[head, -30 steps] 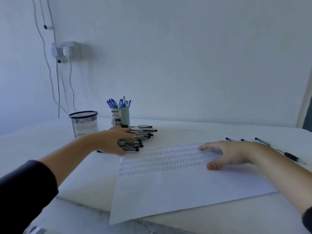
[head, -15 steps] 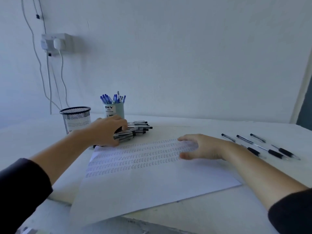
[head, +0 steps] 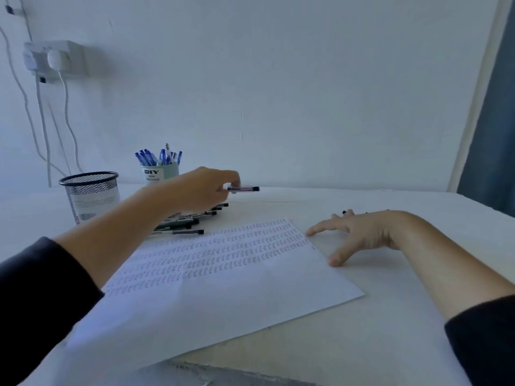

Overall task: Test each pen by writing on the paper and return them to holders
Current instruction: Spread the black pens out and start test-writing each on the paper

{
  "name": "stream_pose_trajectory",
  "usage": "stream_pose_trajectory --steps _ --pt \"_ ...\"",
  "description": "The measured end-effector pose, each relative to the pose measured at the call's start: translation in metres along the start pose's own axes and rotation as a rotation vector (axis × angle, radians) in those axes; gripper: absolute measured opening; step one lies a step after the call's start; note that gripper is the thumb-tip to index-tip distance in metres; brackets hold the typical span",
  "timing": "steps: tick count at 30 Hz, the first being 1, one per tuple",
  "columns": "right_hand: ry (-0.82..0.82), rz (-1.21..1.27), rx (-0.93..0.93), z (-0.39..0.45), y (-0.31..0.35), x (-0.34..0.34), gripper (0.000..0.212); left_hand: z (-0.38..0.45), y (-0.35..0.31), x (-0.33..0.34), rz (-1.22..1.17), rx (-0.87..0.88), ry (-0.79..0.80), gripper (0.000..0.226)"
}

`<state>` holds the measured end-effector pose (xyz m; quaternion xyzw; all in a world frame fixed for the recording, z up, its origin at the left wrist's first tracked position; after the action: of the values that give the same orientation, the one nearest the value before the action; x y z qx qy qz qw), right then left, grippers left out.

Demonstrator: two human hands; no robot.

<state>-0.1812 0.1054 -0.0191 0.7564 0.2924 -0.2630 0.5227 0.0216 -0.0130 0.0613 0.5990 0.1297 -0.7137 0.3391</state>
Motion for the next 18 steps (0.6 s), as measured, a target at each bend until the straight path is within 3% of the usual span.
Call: stream_pose_trajectory --steps 2,6,9,18 --pt "0.007 -0.024 0.009 -0.001 0.001 0.000 0.074 0.011 -0.019 -0.005 -0.065 0.006 -0.063 0.003" --pt "0.026 0.029 0.032 -0.007 0.002 0.003 0.071 0.030 -0.047 0.005 -0.164 -0.092 -0.140 0.046" --pt "0.026 0.025 0.035 -0.012 0.004 0.004 0.072 0.036 -0.066 0.020 -0.074 -0.140 -0.202 0.060" --pt "0.047 0.058 0.036 -0.006 -0.004 0.002 0.071 0.025 -0.084 0.027 0.086 -0.021 -0.462 0.051"
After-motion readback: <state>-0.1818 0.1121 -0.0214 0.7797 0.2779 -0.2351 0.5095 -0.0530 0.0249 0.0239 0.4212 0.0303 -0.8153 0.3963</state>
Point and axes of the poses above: each hand's wrist, its own z-axis towards the middle knuckle, its own x-axis out of the palm, y = z × x, the point moved 7 cm from there along z, towards the middle knuckle, and after that the axes turned 14 degrees about z, right-handed, at the moved point
